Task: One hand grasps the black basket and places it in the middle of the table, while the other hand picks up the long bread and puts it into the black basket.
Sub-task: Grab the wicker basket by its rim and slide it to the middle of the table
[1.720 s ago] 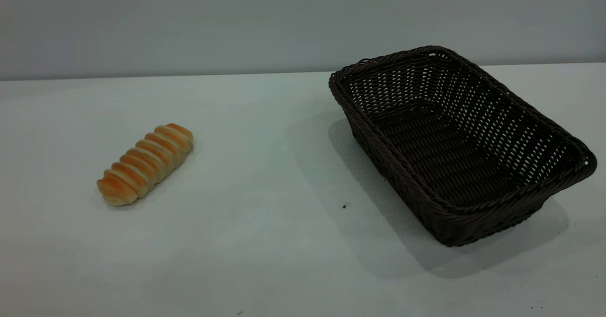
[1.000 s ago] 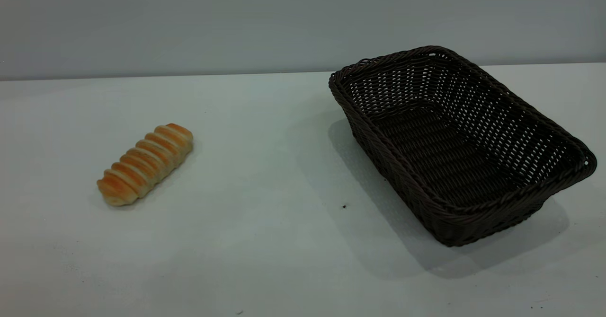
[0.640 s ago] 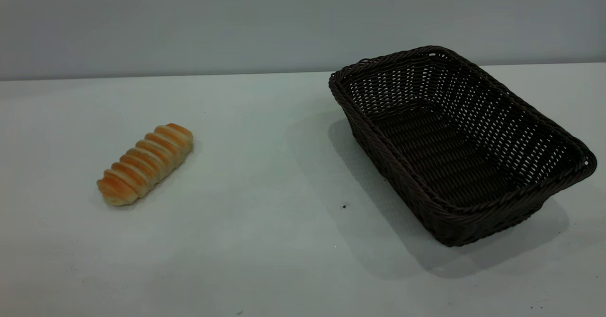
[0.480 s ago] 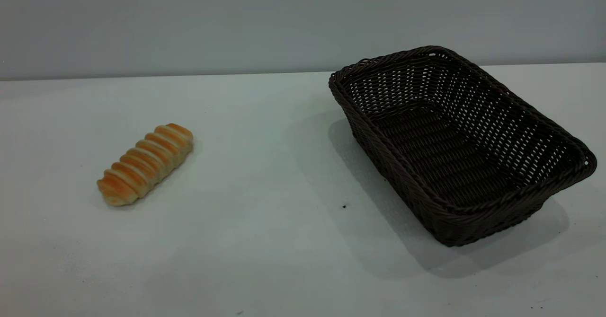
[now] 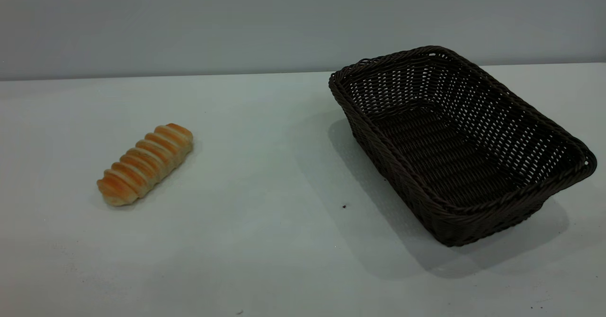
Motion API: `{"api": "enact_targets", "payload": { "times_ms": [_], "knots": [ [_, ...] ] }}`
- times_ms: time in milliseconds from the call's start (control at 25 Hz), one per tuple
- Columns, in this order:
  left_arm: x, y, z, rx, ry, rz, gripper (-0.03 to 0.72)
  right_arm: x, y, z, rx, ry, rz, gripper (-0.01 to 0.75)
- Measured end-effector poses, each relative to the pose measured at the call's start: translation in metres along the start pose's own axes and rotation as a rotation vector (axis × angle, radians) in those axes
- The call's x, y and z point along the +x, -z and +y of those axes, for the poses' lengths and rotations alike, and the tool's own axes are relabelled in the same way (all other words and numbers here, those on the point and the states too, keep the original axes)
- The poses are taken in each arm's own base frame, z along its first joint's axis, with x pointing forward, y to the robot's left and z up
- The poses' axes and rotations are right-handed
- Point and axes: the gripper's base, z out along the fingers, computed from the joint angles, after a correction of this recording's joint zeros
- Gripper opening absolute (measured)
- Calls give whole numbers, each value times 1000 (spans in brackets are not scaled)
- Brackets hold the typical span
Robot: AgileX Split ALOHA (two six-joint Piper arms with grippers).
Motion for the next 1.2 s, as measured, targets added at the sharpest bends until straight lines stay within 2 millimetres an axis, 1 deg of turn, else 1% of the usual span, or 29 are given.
{"api": "enact_targets", "payload": {
  "times_ms": [200, 280, 400, 520, 640, 800, 1000, 1200],
  "knots": [
    [-11, 3, -2, 22, 17, -113, 553, -5, 1, 8, -86, -3, -55, 456],
    [-14, 2, -3, 37, 33, -107, 553, -9, 2, 10, -103, 26, -90, 456],
    [-24, -4, -4, 42, 36, -54, 553, -21, 3, 12, -138, 41, -90, 456],
    [-42, -9, -3, 42, 23, -42, 553, -40, -7, 11, -175, 47, -13, 456],
    [-63, -15, -3, 42, 23, -39, 553, -61, -27, 10, -225, 26, 81, 456],
    [-84, -27, -2, 29, 14, 1, 553, -78, -69, 6, -298, 26, 221, 456],
    [-99, -46, 2, -23, 1, 91, 553, -85, -121, 5, -407, 10, 341, 456],
    [-104, -56, 3, -30, 27, 116, 553, -82, -167, 0, -405, -66, 432, 456]
  ]
}}
